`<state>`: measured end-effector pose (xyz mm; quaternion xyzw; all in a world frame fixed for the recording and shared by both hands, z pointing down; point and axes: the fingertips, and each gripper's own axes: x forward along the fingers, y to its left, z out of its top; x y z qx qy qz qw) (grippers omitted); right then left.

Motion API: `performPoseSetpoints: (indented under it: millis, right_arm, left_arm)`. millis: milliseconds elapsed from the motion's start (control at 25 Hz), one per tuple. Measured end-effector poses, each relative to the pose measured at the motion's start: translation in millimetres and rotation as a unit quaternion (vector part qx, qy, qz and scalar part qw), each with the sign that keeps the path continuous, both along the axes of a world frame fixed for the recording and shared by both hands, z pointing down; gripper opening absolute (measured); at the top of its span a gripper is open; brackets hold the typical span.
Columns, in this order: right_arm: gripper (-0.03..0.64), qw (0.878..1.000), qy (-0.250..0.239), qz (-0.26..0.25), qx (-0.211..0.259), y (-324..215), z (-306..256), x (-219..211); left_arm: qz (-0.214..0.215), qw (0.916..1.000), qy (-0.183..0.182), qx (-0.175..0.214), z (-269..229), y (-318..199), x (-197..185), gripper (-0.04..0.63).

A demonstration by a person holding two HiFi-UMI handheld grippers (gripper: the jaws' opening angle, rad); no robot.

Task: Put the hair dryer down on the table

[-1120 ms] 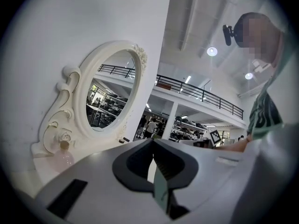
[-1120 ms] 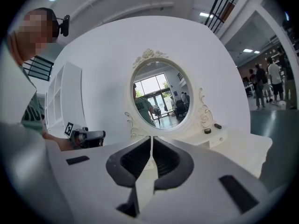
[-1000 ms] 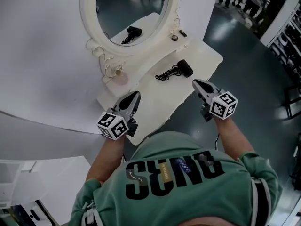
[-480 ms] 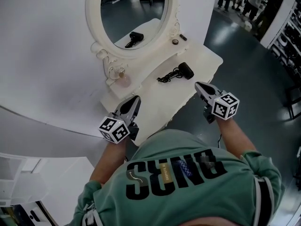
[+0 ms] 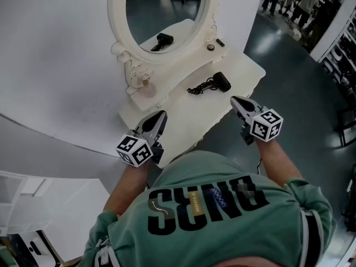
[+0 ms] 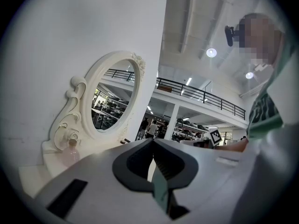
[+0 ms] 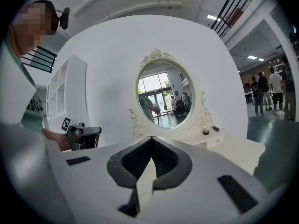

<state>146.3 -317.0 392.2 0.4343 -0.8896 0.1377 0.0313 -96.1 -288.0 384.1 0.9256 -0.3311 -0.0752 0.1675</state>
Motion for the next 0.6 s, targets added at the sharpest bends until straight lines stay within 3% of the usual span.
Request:
performPoseSetpoints:
  millis: [600]
  right_arm:
    - [-0.006, 1.0, 0.013, -0.013, 0.0, -0.4, 4.2, -5.2]
  left_arm:
    - [-0.007, 1.0, 0.001, -0.003, 2.1, 3.2, -3.4, 0.009]
